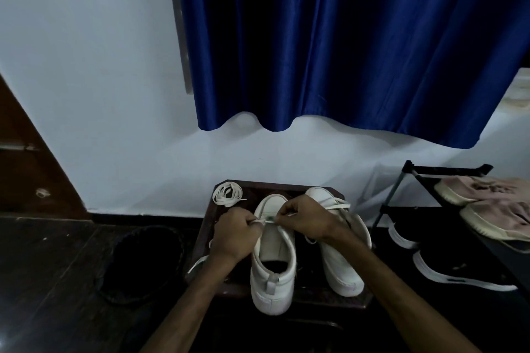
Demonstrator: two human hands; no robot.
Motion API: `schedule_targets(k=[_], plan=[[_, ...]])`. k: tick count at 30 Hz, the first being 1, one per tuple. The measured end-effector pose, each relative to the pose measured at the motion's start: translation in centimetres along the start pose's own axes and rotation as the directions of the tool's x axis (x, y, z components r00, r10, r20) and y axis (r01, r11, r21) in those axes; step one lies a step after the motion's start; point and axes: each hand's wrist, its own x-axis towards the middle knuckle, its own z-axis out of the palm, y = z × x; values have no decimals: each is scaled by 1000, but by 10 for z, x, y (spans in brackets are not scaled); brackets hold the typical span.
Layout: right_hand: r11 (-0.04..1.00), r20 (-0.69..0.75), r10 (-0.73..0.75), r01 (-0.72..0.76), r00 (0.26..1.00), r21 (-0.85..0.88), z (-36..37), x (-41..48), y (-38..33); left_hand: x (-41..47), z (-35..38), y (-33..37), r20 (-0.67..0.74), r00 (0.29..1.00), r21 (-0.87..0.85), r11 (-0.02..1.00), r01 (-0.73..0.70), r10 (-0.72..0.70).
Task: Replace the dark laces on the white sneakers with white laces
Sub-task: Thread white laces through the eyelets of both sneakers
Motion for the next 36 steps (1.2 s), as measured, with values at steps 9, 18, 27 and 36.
schedule_targets(k=[9, 18, 27, 36], plan=[[997, -21, -18, 17, 1000, -71, 9, -1, -1, 2, -1, -4, 44, 997, -139, 988, 63, -57], [948, -147, -40, -9, 988, -317, 19, -3, -12, -4, 4, -4, -10, 1000, -43, 999, 17, -17], [876, -144, -106, 23, 984, -482, 25, -5, -20, -6, 13, -2, -91, 993, -64, 995, 72, -78], [973, -71, -110, 93, 991, -210, 18, -4, -9, -13, 9, 0, 50, 981, -446, 875, 189, -186]])
